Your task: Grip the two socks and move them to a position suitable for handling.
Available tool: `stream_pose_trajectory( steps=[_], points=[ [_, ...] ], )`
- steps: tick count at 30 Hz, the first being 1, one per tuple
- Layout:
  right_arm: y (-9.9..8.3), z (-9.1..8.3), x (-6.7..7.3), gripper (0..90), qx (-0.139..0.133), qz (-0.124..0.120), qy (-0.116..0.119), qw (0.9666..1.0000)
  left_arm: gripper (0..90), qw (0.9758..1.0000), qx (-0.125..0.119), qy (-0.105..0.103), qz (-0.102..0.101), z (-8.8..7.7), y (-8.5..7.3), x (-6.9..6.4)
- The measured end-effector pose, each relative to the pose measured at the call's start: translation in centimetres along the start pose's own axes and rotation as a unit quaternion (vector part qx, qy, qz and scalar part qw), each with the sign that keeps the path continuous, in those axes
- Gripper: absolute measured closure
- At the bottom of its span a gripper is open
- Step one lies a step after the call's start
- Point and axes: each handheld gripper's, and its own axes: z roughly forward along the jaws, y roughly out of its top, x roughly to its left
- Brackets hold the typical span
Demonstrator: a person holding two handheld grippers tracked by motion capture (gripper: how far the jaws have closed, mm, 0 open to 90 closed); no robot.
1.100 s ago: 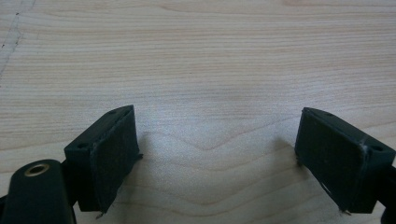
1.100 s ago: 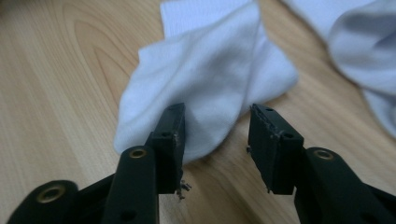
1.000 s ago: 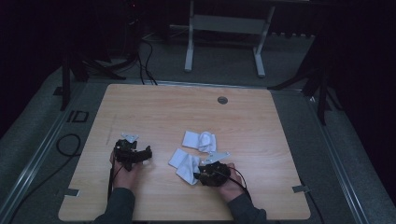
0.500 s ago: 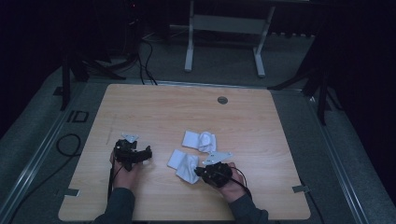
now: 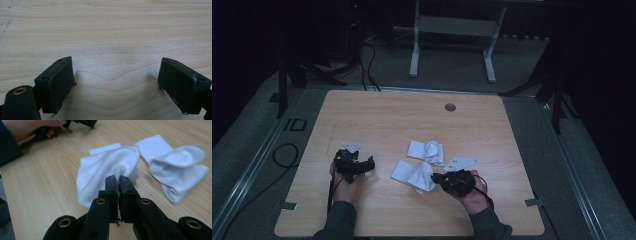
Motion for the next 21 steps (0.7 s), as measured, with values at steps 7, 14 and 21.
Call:
stream_pose_trajectory(
  steps=[7, 14, 21],
  points=[
    [-1.1, -1.7, -1.4, 85.6, 0.035, -0.029, -0.009, 0.9989, 13.3, 1.0000, 0.000, 0.000, 0.000, 0.0, 0.0, 0.0],
    [-3.5, -2.5, -3.9, 85.1, 0.066, -0.003, -0.028, 0.9974, 13.3, 1.0000, 0.000, 0.000, 0.000, 0.0, 0.0, 0.0],
    [-4.1, -3.0, -5.1, 74.9, 0.081, 0.002, -0.076, 0.9938, 13.3, 1.0000, 0.000, 0.000, 0.000, 0.0, 0.0, 0.0]
  ],
)
